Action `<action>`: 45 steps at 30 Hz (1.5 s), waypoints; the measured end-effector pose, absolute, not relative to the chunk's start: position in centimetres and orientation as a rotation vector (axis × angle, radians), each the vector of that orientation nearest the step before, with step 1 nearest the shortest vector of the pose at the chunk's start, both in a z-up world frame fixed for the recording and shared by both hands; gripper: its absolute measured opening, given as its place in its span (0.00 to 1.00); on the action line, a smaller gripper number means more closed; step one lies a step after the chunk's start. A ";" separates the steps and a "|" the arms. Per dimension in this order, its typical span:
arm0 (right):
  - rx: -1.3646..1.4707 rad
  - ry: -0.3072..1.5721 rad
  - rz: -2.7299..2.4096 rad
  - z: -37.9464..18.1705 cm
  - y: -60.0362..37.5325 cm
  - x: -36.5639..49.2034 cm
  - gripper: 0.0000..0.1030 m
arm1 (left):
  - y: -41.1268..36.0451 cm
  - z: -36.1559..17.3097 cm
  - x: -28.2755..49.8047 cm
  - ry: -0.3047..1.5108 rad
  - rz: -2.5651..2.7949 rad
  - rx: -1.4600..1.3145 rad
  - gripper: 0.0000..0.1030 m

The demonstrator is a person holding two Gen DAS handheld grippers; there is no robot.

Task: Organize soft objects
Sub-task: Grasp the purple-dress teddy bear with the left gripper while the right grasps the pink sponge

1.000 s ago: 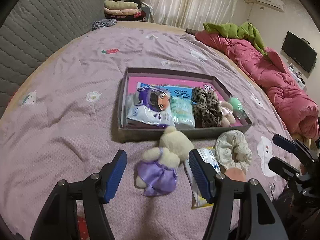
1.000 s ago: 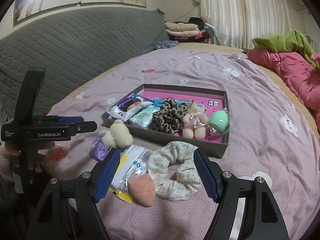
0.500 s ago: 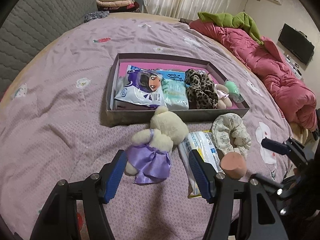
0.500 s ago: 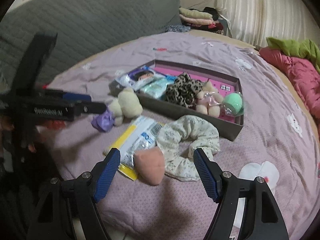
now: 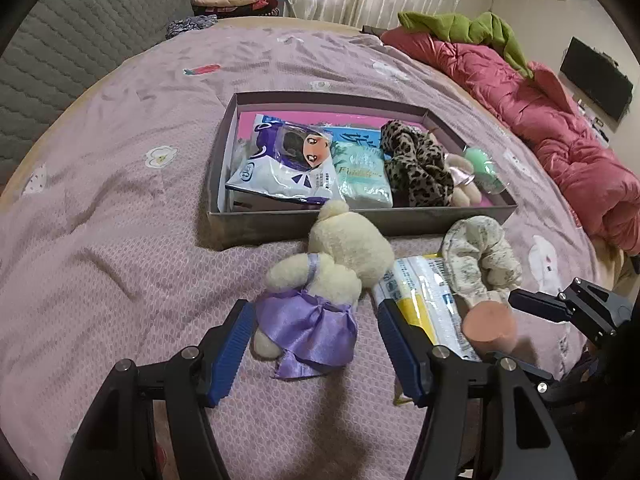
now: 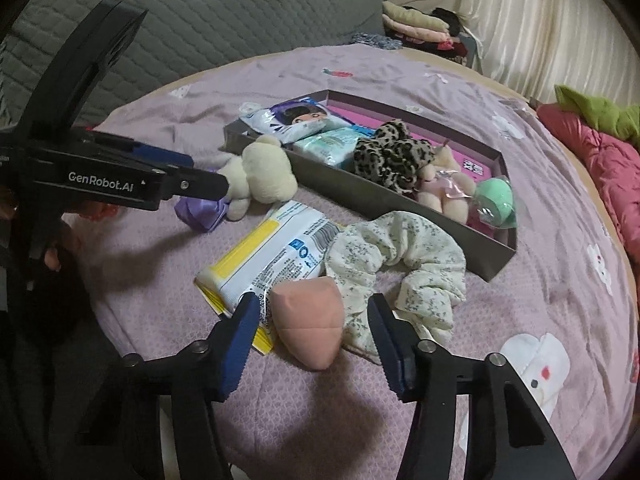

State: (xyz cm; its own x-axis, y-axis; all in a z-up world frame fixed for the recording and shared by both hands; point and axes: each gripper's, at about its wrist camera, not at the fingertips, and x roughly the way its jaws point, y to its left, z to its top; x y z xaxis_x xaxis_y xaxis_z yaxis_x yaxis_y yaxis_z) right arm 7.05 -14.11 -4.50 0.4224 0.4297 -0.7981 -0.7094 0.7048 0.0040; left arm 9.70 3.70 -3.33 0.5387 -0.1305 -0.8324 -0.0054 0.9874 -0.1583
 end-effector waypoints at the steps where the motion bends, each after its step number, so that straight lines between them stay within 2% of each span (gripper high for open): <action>1: -0.369 0.877 0.740 -4.7 -13.9 7.0 0.49 | 3.6 -3.5 9.8 1.003 -0.073 -0.140 0.62; 7: -0.359 0.877 0.750 -5.1 -13.5 8.0 0.39 | 3.5 -4.0 10.6 1.012 -0.069 -0.122 0.62; 21: -0.254 0.873 0.748 -3.9 -15.3 9.1 0.37 | 2.2 -5.8 12.6 1.042 -0.045 -0.044 0.62; 24: -0.197 0.858 0.744 -3.1 -16.1 9.4 0.37 | 1.6 -5.9 12.5 1.036 -0.046 -0.002 0.53; 27: -0.157 0.851 0.743 -2.6 -16.6 9.7 0.37 | 1.0 -5.9 12.3 1.025 -0.045 0.047 0.50; 34: -0.157 0.847 0.749 -2.4 -16.2 9.6 0.37 | -0.5 -4.7 11.0 0.981 -0.112 0.087 0.48; 45: -0.126 0.826 0.719 -2.1 -16.5 10.2 0.37 | 0.7 -1.6 9.9 0.869 -0.135 -0.013 0.47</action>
